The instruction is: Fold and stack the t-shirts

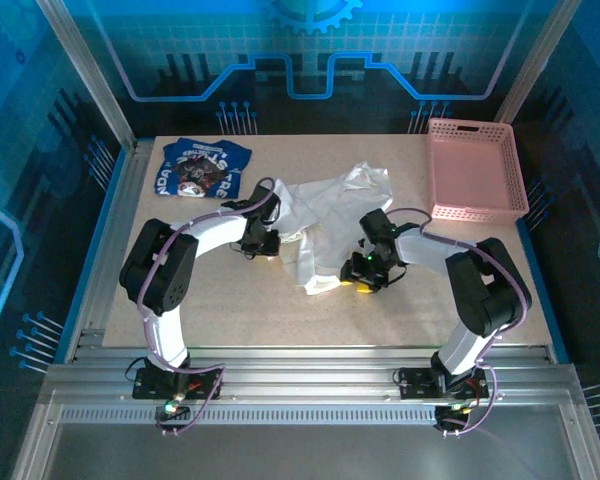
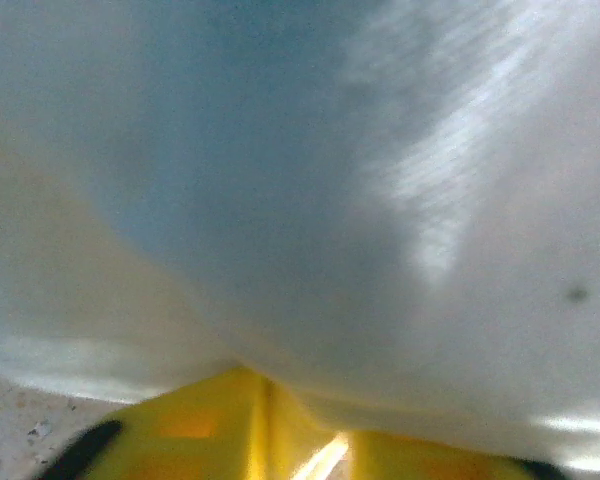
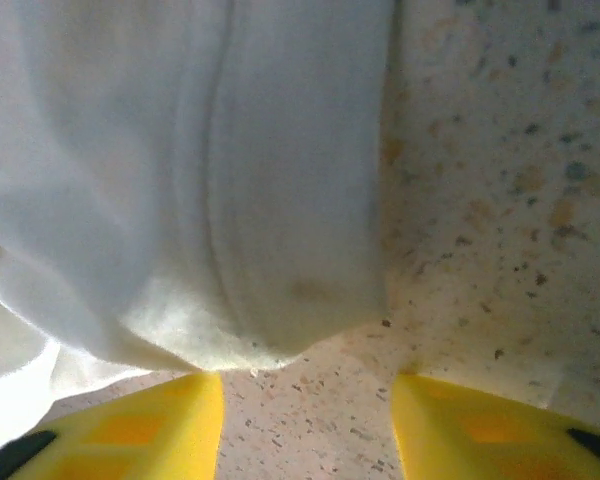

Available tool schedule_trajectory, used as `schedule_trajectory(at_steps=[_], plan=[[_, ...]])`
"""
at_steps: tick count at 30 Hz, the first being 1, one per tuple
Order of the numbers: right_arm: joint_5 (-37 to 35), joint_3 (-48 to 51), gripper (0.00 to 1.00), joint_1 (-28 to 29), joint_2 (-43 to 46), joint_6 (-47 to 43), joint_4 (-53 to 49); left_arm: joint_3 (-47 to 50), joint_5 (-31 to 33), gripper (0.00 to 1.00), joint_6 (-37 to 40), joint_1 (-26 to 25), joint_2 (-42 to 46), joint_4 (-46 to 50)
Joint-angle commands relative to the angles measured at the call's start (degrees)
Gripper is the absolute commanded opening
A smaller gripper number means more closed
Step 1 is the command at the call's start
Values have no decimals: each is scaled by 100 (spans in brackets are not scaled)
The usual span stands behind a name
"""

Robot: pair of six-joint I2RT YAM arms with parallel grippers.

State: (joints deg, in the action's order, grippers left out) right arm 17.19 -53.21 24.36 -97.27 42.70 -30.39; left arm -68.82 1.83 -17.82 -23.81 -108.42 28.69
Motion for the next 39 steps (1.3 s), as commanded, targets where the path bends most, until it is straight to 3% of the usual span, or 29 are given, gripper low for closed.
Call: schedule_trajectory(at_steps=[1,3,7,12,16,23,27,33,39], plan=[[-363,-413,28,-58,-268,-37,469,-152,89,3,156,-26,94,361],[-378,-507,14,-112,-284,-42,448,-172,24,0,153,-16,353,426],[-510,-557,0,-287,-106,-121,306,-184,-241,0,96,29,979,647],[-726,-659,0,-623,567,-388,-413,-35,-875,0,-204,428,1875,851],[-1219,-916,0,-998,1297,-800,-1495,198,-1625,0,-539,1113,2687,851],[-1455,-1330,0,-2304,2204,-1534,-2562,276,-2961,0,-1089,2260,3680,878],[-1552,-1979,0,-2731,2055,-1907,-2909,203,-3383,0,-1243,2394,3899,949],[-1719,-2850,0,-2937,1510,-2260,-3144,627,-3232,0,-1123,2784,4189,1066],[-1400,-3182,0,-2937,242,-2339,-2506,928,-2870,0,-910,2961,3365,250]])
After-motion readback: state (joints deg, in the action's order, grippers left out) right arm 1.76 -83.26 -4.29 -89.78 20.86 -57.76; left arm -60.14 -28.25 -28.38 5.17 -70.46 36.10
